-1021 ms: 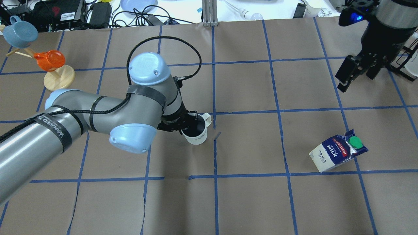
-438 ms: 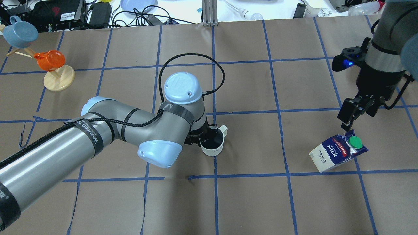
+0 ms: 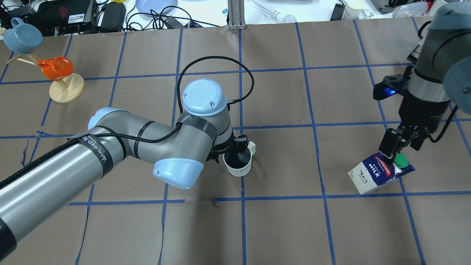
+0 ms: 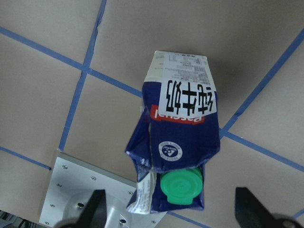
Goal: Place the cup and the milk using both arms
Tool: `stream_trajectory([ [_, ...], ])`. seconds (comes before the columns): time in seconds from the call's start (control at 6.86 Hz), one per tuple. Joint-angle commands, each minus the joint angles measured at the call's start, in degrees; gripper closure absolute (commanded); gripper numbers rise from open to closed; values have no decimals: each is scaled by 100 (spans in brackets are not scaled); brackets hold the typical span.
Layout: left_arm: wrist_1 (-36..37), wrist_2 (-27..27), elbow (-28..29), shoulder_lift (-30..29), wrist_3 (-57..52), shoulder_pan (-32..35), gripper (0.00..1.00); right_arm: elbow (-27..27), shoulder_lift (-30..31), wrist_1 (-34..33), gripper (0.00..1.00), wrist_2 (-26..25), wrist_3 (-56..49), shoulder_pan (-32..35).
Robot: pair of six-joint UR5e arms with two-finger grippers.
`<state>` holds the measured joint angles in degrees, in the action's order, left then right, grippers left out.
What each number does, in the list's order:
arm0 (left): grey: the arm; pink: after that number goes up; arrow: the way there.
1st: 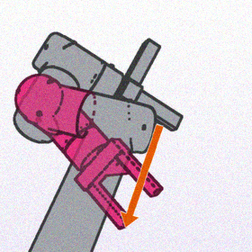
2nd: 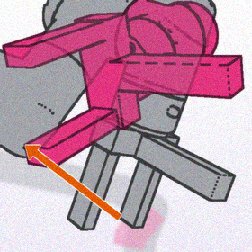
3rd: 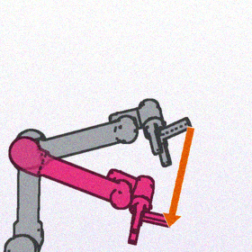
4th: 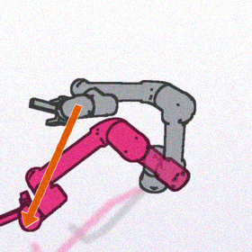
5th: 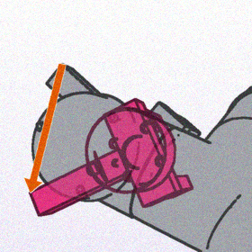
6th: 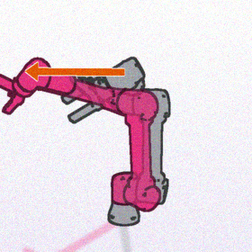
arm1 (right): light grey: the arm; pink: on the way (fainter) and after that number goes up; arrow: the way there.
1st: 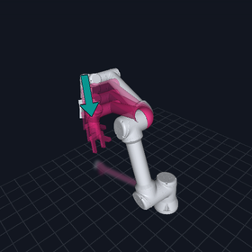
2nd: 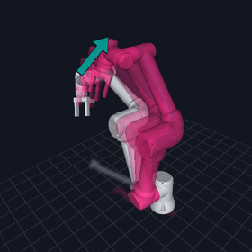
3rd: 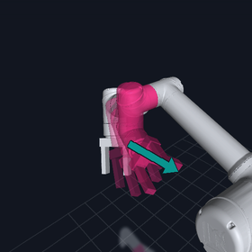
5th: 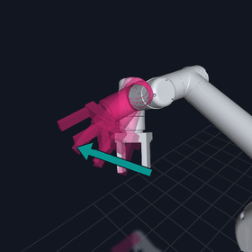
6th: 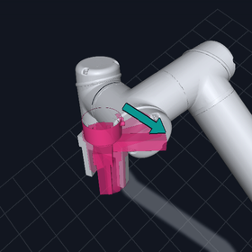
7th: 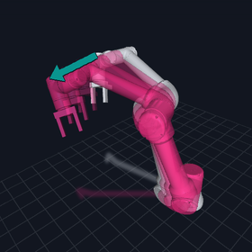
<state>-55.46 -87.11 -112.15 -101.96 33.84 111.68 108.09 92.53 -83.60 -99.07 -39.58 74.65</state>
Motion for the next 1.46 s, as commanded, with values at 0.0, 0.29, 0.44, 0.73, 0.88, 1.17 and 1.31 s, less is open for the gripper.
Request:
stream_trajectory([
  [0.0,-96,19,323,376,-244,-600,0,430,-25,-496,7,11,3,-91],
  [0.29,-1459,-16,998,885,-1979,-1530,0,581,-33,-675,15,37,3,-91],
  [0.44,-2216,-16,1498,1184,-2525,-1936,0,581,-42,-675,30,46,12,-91],
  [0.73,-2891,-216,2003,1493,-3294,-2159,0,564,-25,-667,57,37,29,-91],
  [0.88,-2796,-279,2056,1547,-3496,-2229,0,520,-25,-667,62,46,38,-91],
  [1.17,-2645,-236,2127,1372,-3629,-2667,0,249,-7,-658,62,90,82,-74],
  [1.31,-2715,-244,2119,1363,-3647,-2643,0,-66,-33,-640,62,247,387,-65],
])
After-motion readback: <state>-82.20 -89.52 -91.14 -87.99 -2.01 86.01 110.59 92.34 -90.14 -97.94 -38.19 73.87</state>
